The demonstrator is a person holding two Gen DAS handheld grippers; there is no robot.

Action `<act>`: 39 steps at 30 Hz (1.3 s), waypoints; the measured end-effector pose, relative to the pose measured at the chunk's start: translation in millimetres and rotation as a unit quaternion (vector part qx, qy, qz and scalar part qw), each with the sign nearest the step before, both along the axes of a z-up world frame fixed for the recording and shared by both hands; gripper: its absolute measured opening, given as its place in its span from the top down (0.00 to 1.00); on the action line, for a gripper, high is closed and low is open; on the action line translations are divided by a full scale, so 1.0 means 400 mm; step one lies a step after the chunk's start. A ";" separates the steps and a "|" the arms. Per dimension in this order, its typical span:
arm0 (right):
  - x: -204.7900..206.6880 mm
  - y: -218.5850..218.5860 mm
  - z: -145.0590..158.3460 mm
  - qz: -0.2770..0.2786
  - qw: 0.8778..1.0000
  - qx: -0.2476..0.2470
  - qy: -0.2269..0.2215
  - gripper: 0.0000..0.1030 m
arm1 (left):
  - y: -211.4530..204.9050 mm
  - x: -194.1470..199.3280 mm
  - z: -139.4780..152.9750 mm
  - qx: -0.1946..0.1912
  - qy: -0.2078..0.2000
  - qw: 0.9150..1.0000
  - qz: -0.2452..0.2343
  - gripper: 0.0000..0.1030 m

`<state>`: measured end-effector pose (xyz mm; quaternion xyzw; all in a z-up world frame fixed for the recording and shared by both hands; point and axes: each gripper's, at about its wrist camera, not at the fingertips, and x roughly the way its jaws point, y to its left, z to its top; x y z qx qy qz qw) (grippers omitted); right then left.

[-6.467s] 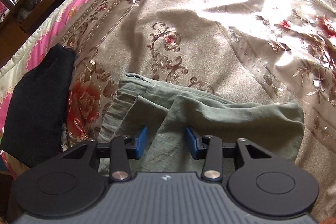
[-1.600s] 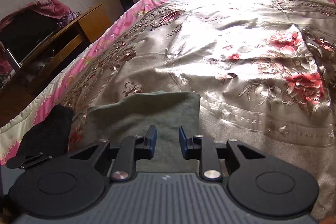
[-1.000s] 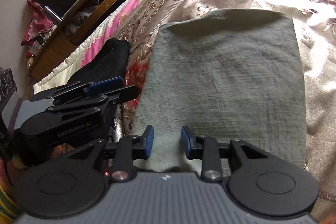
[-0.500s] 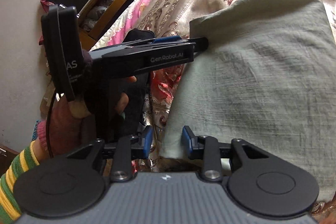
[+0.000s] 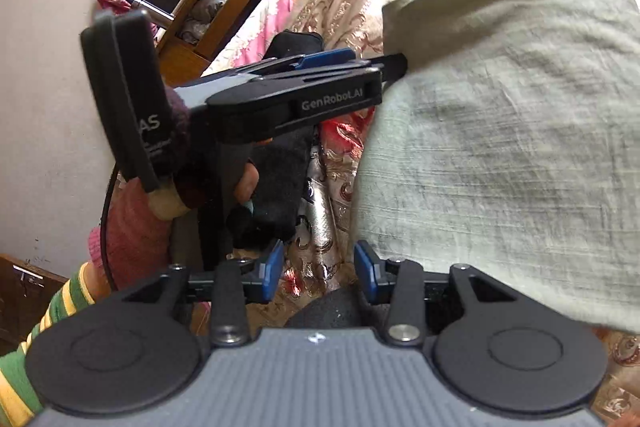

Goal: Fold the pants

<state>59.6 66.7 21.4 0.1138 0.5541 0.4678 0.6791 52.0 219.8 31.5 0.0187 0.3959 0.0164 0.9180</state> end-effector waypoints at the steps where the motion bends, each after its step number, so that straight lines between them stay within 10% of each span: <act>1: -0.003 -0.016 0.012 -0.006 1.000 0.002 -0.012 0.60 | -0.004 -0.006 0.004 0.009 -0.001 1.000 -0.004 0.39; 13: 0.106 -0.186 0.032 -0.168 0.970 -0.104 -0.141 0.56 | -0.037 -0.034 0.002 0.018 0.004 0.999 -0.027 0.38; 26: 0.154 -0.230 -0.018 -0.193 0.967 -0.092 -0.140 0.49 | -0.052 -0.035 -0.004 -0.014 0.013 0.999 -0.043 0.39; 35: 0.190 -0.255 -0.080 -0.193 0.976 -0.041 -0.091 0.35 | -0.021 -0.045 -0.062 -0.123 0.030 0.992 -0.018 0.37; 39: 0.215 -0.296 -0.086 -0.202 0.977 -0.009 -0.075 0.44 | -0.023 -0.040 -0.062 -0.134 0.031 0.990 -0.025 0.35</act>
